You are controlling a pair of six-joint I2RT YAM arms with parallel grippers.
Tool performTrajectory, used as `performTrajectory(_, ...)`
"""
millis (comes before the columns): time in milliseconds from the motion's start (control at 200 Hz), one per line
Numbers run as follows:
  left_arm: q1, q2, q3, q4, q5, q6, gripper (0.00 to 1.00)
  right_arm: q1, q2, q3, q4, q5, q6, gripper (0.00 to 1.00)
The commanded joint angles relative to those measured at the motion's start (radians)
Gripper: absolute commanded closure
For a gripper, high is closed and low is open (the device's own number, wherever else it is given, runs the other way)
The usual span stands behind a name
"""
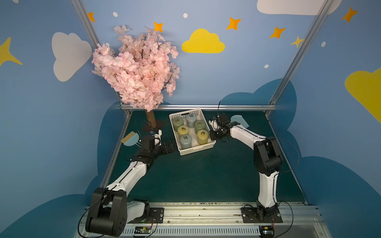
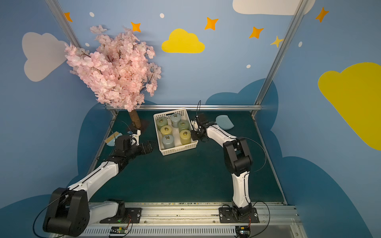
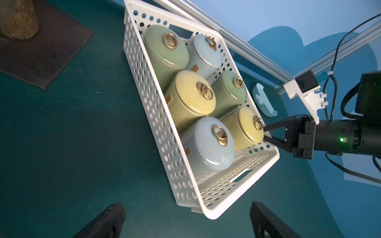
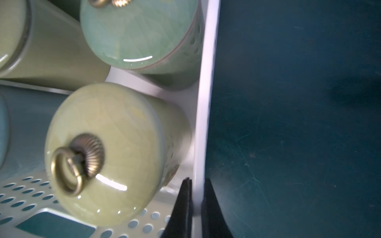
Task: Take the tea canister out of the basket
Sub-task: Move the basket to the center of the board.
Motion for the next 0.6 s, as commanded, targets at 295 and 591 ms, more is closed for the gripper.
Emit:
performTrajectory(295, -0.021, -0.047, 0.047, -0.042, 0.012, 0.029, 0.01, -0.073, -0.284, -0.278, -0.12, -0.04, -0.129, 1.0)
performTrajectory(591, -0.053, -0.008, 0.094, -0.007, 0.038, 0.025, 0.0, -0.133, -0.428, -0.397, -0.141, -0.079, -0.163, 1.0)
